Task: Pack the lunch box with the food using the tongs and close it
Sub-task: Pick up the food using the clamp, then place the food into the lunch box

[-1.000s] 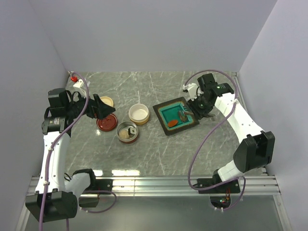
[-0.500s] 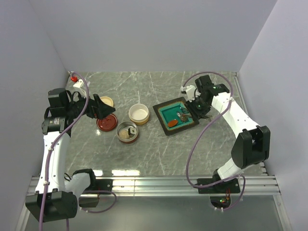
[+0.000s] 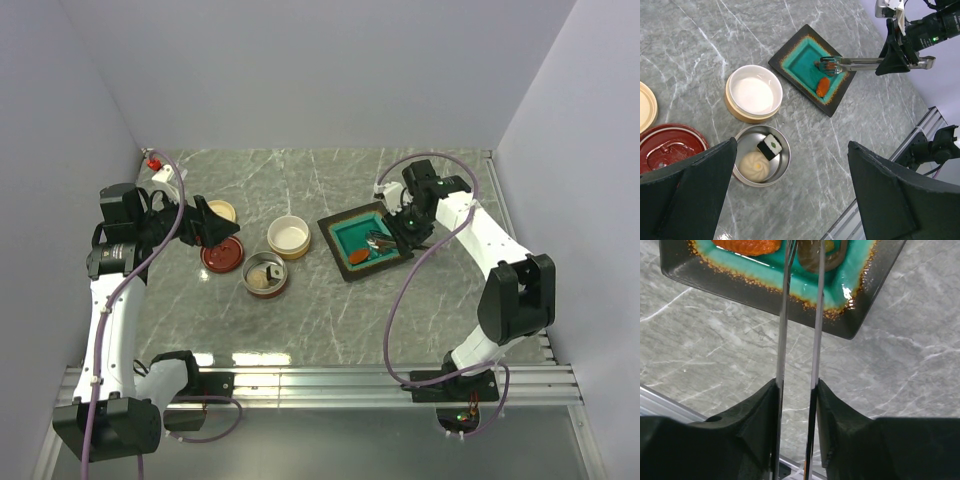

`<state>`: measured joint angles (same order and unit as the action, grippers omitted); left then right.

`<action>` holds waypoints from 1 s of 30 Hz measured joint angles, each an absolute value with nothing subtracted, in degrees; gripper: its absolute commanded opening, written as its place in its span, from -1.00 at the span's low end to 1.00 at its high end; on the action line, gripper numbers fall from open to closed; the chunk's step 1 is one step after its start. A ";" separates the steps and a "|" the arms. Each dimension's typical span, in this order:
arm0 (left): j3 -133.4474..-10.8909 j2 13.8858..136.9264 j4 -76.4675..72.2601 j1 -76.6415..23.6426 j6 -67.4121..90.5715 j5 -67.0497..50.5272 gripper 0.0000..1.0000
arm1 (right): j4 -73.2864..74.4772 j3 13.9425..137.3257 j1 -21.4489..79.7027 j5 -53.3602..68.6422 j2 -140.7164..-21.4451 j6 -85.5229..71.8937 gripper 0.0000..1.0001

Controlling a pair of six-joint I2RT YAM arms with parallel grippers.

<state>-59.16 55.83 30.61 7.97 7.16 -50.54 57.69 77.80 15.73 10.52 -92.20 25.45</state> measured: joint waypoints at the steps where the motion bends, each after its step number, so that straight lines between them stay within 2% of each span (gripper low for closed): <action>1: -59.16 55.79 30.61 7.97 7.16 -50.52 0.96 | 57.69 77.76 15.77 10.70 -92.20 25.41 -0.22; 8: -59.16 55.59 30.20 7.97 7.18 -50.50 0.96 | 58.22 77.80 15.86 12.32 -92.20 24.88 -0.41; 21: -59.16 55.59 30.20 7.97 7.18 -50.50 0.96 | 62.15 87.29 16.51 14.52 -92.18 23.33 -0.42; 30: -59.11 55.27 29.50 7.97 7.81 -50.57 0.96 | 62.81 100.27 27.55 14.37 -94.67 20.67 -0.42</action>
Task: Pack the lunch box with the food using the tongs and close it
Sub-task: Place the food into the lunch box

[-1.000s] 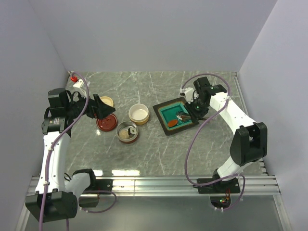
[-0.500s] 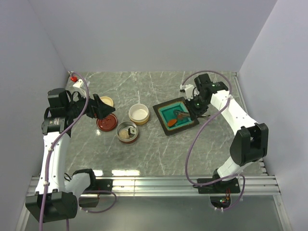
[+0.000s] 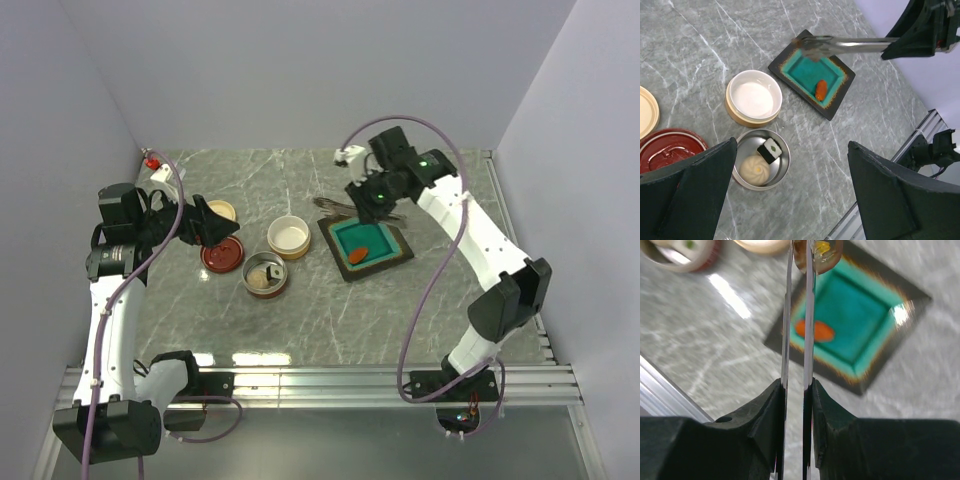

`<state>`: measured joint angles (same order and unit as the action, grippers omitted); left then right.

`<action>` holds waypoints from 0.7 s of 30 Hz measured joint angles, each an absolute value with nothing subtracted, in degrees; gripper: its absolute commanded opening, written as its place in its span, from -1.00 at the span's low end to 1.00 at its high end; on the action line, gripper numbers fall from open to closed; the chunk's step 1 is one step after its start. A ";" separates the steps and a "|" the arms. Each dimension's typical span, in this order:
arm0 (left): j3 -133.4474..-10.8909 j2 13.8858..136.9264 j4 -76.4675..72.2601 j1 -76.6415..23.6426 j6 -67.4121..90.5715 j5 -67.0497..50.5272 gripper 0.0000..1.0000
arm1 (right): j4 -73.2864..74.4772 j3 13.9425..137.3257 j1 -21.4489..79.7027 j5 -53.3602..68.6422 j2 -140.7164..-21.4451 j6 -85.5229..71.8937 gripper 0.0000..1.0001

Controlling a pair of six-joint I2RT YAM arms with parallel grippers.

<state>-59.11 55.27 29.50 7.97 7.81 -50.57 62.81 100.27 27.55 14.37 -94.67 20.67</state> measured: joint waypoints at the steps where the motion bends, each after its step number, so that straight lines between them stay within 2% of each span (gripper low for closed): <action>1: -59.11 55.24 29.32 7.97 7.99 -50.57 0.96 | 62.65 101.84 29.47 14.28 -95.74 20.29 -0.42; 9: -59.11 55.33 29.19 8.05 8.25 -50.57 0.96 | 60.51 107.70 38.68 14.44 -104.92 17.37 -0.42; 21: -59.11 55.35 29.08 8.05 8.27 -50.61 0.96 | 59.27 108.73 39.88 13.39 -110.17 16.32 -0.39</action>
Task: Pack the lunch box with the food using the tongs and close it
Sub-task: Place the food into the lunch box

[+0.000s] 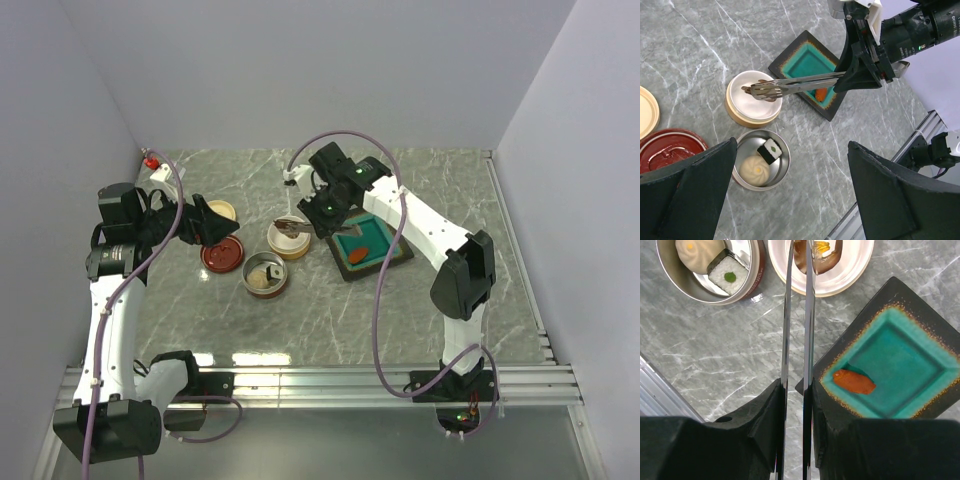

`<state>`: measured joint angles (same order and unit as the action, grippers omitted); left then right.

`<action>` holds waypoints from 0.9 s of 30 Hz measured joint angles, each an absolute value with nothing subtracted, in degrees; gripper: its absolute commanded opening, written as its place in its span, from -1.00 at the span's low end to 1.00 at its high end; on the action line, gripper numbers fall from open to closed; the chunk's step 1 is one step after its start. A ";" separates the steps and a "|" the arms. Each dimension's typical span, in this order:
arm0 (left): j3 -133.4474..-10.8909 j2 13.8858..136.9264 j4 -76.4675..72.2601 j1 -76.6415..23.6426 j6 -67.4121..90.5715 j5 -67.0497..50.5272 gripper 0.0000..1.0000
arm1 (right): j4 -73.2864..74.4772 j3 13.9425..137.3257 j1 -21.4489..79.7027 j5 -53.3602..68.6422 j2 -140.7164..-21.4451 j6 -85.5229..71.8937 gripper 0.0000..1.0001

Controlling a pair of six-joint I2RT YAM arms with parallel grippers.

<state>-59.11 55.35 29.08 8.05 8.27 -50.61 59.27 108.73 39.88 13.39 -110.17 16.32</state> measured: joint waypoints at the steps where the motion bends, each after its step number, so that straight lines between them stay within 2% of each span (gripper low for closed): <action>1: -59.11 55.35 29.06 8.05 8.27 -50.61 0.96 | 59.22 108.73 39.88 13.37 -110.17 16.29 -0.39; 14: -59.11 55.42 28.95 8.05 8.12 -50.63 0.96 | 59.20 108.73 39.88 13.47 -112.03 16.05 -0.28; 27: -59.13 56.10 29.43 8.05 7.97 -50.59 0.97 | 59.20 108.71 39.88 14.33 -113.58 15.38 -0.01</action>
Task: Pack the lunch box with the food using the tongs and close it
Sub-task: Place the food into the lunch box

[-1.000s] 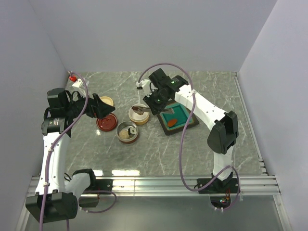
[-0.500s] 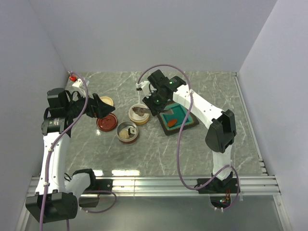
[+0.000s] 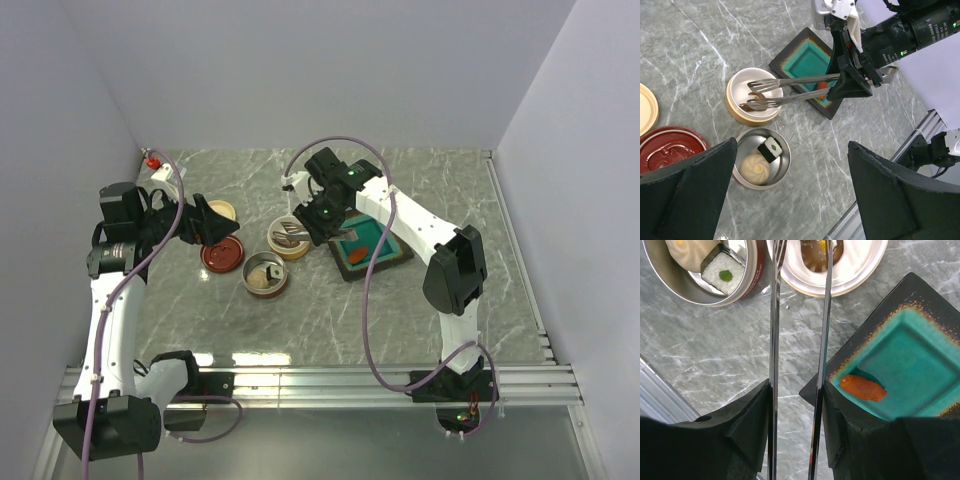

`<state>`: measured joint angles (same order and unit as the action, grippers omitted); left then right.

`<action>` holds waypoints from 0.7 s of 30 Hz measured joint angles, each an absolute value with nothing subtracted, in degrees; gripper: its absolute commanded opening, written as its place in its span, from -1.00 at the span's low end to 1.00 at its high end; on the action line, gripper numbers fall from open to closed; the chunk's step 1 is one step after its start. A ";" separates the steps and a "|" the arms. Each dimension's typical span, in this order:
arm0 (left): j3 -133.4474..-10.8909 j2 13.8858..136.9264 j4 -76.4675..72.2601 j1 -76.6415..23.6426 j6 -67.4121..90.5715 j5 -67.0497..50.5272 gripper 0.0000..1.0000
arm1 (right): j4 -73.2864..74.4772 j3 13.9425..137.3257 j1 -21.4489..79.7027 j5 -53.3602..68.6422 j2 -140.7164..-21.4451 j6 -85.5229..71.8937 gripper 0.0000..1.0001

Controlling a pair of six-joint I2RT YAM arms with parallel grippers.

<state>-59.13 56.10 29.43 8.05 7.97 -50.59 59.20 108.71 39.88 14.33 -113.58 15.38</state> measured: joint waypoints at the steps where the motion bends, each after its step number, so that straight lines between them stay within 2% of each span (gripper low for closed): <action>1: -59.13 56.16 29.52 8.05 7.97 -50.57 0.97 | 59.20 108.73 39.88 14.39 -113.58 15.27 -0.01; 11: -59.96 56.25 30.46 8.05 7.57 -50.57 0.97 | 60.86 108.68 38.68 14.85 -109.97 15.68 -0.05; 21: -60.99 56.49 32.56 8.05 5.30 -51.22 0.97 | 65.14 96.90 24.67 17.17 -89.60 25.26 -0.02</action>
